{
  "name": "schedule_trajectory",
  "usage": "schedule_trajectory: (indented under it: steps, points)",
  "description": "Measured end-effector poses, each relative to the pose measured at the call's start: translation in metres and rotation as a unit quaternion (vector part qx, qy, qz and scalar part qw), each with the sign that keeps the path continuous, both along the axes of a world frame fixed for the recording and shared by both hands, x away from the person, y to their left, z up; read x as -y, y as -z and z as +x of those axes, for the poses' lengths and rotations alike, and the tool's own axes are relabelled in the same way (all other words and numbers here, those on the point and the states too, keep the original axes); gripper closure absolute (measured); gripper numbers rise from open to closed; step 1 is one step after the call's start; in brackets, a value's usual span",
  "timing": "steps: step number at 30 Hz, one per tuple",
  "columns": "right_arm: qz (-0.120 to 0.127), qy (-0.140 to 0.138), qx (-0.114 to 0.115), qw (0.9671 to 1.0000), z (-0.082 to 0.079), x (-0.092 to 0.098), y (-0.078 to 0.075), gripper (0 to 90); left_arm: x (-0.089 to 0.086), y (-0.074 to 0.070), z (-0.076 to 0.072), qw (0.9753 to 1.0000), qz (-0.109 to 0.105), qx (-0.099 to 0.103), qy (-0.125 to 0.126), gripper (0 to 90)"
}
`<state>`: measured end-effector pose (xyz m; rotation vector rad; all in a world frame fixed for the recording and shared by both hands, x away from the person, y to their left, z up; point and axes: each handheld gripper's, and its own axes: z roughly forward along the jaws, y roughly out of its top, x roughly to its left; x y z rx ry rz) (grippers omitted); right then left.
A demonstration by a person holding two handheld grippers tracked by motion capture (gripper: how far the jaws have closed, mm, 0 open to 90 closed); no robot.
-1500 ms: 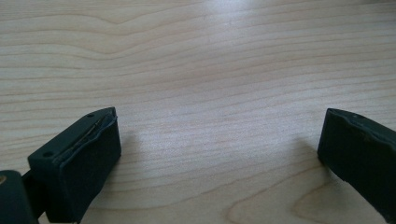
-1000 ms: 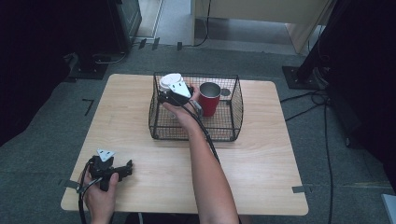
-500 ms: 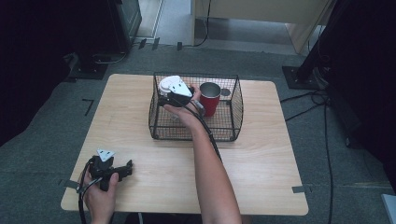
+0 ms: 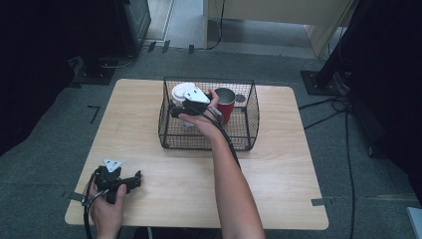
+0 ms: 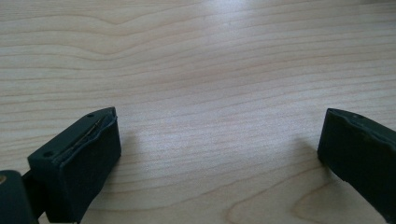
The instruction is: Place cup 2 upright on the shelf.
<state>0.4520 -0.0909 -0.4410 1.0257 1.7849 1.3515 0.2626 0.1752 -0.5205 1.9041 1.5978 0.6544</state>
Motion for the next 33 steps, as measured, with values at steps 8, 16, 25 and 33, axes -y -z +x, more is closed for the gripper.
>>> schedule_trajectory:
  steps: [8,16,25,33]
  points:
    - [-0.016,-0.024,0.005,0.9996,-0.005,0.004,-0.002,0.0,0.0,0.0,0.0,1.0,0.0,0.0,0.0,0.0]
    - [-0.019,-0.034,0.01,0.9992,-0.009,0.013,-0.005,0.0,0.0,0.0,0.0,1.0,0.0,0.0,0.0,0.0]
    - [-0.017,-0.034,0.015,0.9992,-0.014,0.024,-0.005,0.0,0.0,0.0,0.0,1.0,0.0,0.001,0.0,0.0]
    - [-0.021,-0.036,0.022,0.9989,-0.021,0.036,-0.006,0.0,0.0,0.0,0.0,1.0,0.0,0.0,0.0,0.0]
